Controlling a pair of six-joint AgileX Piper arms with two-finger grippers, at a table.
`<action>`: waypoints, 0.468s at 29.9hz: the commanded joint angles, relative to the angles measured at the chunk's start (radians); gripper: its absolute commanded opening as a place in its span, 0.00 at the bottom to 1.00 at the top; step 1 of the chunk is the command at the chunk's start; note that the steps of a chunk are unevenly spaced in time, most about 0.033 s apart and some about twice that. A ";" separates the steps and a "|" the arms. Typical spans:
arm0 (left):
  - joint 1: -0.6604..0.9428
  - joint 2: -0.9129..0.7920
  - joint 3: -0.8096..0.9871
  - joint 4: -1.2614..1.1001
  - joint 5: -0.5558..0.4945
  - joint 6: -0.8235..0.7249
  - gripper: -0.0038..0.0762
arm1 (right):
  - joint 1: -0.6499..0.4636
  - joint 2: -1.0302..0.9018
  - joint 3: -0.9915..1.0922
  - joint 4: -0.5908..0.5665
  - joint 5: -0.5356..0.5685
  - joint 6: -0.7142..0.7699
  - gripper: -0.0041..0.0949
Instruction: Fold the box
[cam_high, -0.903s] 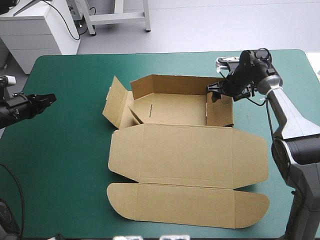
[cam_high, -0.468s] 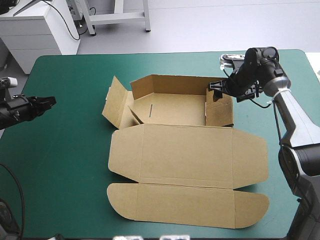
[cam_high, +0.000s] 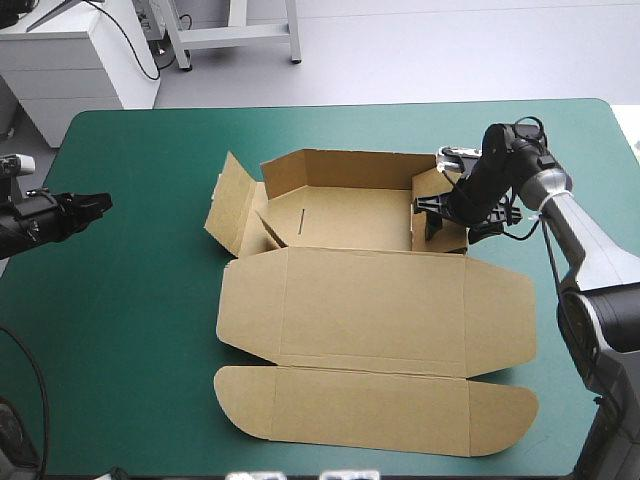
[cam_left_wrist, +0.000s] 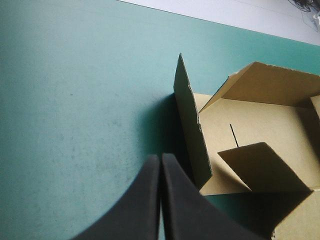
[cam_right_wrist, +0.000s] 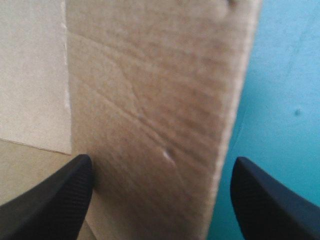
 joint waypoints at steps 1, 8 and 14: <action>0.002 -0.038 -0.026 -0.064 0.007 0.001 0.04 | -0.001 -0.043 -0.002 0.006 0.012 0.039 0.56; 0.002 -0.038 -0.026 -0.064 0.007 0.001 0.04 | 0.001 -0.039 0.025 0.052 -0.021 0.069 0.03; 0.002 -0.038 -0.026 -0.064 0.007 0.001 0.04 | -0.001 -0.042 -0.007 0.061 -0.019 0.044 0.03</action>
